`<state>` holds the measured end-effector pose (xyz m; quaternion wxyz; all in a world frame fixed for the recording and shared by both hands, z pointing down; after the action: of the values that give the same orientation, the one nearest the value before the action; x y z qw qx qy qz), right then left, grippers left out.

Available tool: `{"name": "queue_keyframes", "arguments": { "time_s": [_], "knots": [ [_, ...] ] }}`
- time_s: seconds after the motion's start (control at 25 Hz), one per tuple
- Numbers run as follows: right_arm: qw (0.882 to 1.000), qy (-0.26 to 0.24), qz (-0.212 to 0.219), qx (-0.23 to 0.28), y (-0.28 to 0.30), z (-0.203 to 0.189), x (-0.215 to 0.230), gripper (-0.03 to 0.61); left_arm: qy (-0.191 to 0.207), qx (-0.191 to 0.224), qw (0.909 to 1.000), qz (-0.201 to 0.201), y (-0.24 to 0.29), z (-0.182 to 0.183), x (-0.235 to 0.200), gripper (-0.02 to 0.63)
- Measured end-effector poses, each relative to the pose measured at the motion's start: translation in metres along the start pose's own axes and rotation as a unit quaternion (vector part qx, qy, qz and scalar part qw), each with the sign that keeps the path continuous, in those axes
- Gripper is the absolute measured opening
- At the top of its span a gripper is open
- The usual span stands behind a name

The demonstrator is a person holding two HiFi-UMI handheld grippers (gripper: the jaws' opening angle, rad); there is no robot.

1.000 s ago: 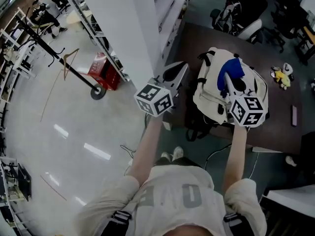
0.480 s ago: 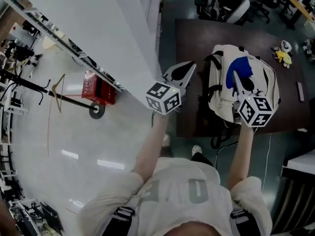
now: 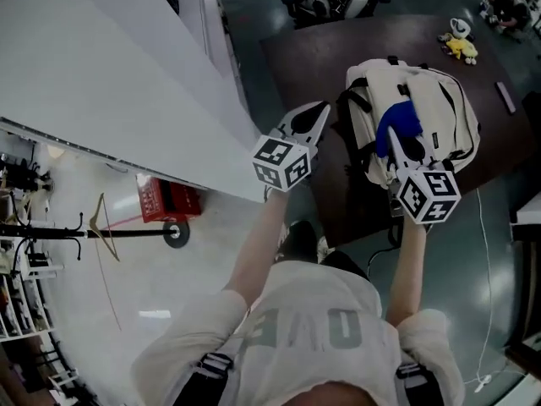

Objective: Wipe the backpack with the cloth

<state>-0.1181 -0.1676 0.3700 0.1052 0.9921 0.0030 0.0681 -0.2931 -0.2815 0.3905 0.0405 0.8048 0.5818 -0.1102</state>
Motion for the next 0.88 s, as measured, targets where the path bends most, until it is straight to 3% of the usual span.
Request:
{"name": "queue_keyframes", "arguments": {
  "time_s": [0.24, 0.4, 0.52, 0.56, 0.68, 0.88],
  "knots": [
    [0.997, 0.019, -0.068, -0.006, 0.017, -0.012, -0.010, 0.042, 0.006, -0.015, 0.9966, -0.081, 0.033, -0.032, -0.039, 0.003],
    [0.992, 0.031, -0.122, 0.009, 0.025, -0.005, -0.018, 0.043, -0.006, -0.063, 0.9885, -0.138, 0.046, -0.054, -0.058, 0.003],
    [0.990, 0.037, -0.136, 0.017, 0.027, -0.005, -0.030, 0.042, -0.009, -0.103, 0.9798, -0.171, 0.058, -0.066, -0.068, 0.005],
    [0.990, 0.041, -0.137, 0.014, 0.025, -0.010, -0.036, 0.042, -0.006, -0.113, 0.9776, -0.177, 0.059, -0.071, -0.070, 0.031],
    [0.987, 0.052, -0.150, 0.003, 0.014, -0.025, -0.044, 0.042, 0.000, -0.135, 0.9732, -0.186, 0.068, -0.085, -0.072, 0.131],
    [0.986, 0.065, -0.156, 0.002, 0.003, -0.041, -0.052, 0.041, 0.045, -0.164, 0.9746, -0.145, 0.094, -0.105, -0.092, 0.130]
  ]
}}
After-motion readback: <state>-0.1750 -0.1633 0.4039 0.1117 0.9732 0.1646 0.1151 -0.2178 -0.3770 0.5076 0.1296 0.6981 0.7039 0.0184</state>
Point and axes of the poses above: the fingertips, and each gripper's own axes: y forward along the fingers, x to its right, z out of its top, the point moved 6 cm from there along -y, backward along the fingers, and after that the axes turned 9 degrees about -z, right-handed, at the moved point
